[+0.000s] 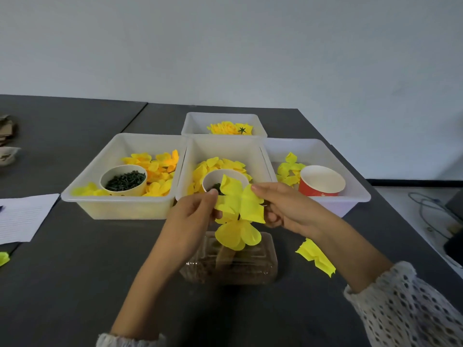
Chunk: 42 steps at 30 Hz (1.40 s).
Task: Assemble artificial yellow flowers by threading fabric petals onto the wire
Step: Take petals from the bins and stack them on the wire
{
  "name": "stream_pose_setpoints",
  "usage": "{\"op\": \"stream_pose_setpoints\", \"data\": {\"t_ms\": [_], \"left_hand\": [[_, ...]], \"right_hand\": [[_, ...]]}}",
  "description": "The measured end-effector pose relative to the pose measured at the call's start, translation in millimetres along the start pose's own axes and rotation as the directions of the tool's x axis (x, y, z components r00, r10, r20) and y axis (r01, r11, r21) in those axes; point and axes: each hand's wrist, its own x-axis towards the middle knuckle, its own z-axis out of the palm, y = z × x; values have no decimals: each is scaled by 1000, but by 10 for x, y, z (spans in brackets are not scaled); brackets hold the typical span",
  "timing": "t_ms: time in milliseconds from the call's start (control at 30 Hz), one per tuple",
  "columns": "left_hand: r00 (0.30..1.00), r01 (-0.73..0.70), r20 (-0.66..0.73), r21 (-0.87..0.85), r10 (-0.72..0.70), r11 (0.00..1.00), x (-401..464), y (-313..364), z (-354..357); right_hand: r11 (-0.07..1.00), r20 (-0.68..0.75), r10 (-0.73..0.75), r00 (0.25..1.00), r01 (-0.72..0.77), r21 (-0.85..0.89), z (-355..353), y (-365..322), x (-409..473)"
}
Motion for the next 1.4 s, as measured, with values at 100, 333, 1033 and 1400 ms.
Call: {"op": "stream_pose_setpoints", "data": {"t_ms": [100,333,1033,1400], "left_hand": [[1000,18,-2,-8,-18,1000,-10,-8,28],[994,-107,-5,129,109,986,-4,12,80],[983,-160,-84,80,166,984,63,14,85],[990,-79,-106,100,89,992,53,-1,116]], "right_hand": [[1000,9,-2,1000,2,14,-40,39,3],[999,-52,-36,998,36,-12,-79,63,9],[980,-119,-199,973,201,5,-35,179,-13],[986,-160,-157,975,164,32,7,196,6]]}}
